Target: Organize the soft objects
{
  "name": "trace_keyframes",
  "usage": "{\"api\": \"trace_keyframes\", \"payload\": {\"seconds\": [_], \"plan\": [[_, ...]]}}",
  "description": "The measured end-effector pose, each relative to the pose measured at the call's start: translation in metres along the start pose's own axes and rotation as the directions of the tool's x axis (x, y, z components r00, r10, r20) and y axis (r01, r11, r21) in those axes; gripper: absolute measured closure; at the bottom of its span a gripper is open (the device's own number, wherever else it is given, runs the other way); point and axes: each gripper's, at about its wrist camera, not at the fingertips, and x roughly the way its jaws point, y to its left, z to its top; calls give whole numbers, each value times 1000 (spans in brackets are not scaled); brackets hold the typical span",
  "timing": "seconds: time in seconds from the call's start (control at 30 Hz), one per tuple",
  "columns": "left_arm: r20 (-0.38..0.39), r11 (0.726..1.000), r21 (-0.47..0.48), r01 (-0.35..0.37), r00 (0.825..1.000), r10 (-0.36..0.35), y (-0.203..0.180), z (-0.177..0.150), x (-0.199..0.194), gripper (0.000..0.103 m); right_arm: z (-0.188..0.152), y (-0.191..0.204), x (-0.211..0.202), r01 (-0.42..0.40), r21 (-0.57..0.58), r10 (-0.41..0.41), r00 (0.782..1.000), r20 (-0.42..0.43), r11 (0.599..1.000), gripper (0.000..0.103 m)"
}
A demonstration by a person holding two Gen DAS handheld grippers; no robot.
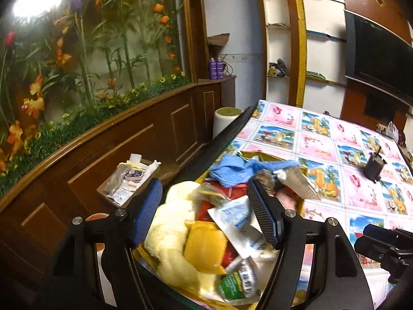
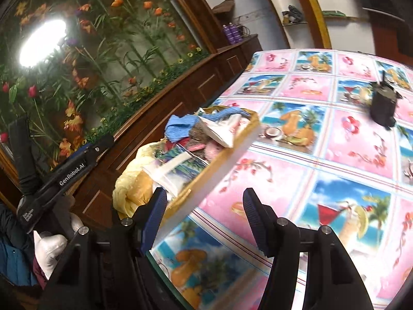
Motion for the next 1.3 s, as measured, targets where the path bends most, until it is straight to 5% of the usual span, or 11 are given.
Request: {"api": "trace_keyframes", "payload": {"seconds": [0.77,0.97,1.07,1.3], "plan": [[97,997,71,-35,995,28,-31,-4,-60,33,-28,-8,-35,42,-15,-42,999,30,999,41],[235,993,31,-110,967,100,-29,-7,-96,31,-33,0,-42,46,-40,-44,998,44,998,41],[321,1000,19,-14,947,7,-28,-13,-120,0,-35,4,-45,45,-48,-43,998,47,998,41],[240,993,71,90,965,-104,-43,-9,-106,0,-39,8,-47,78,-66,-74,996,51,995,40]]}}
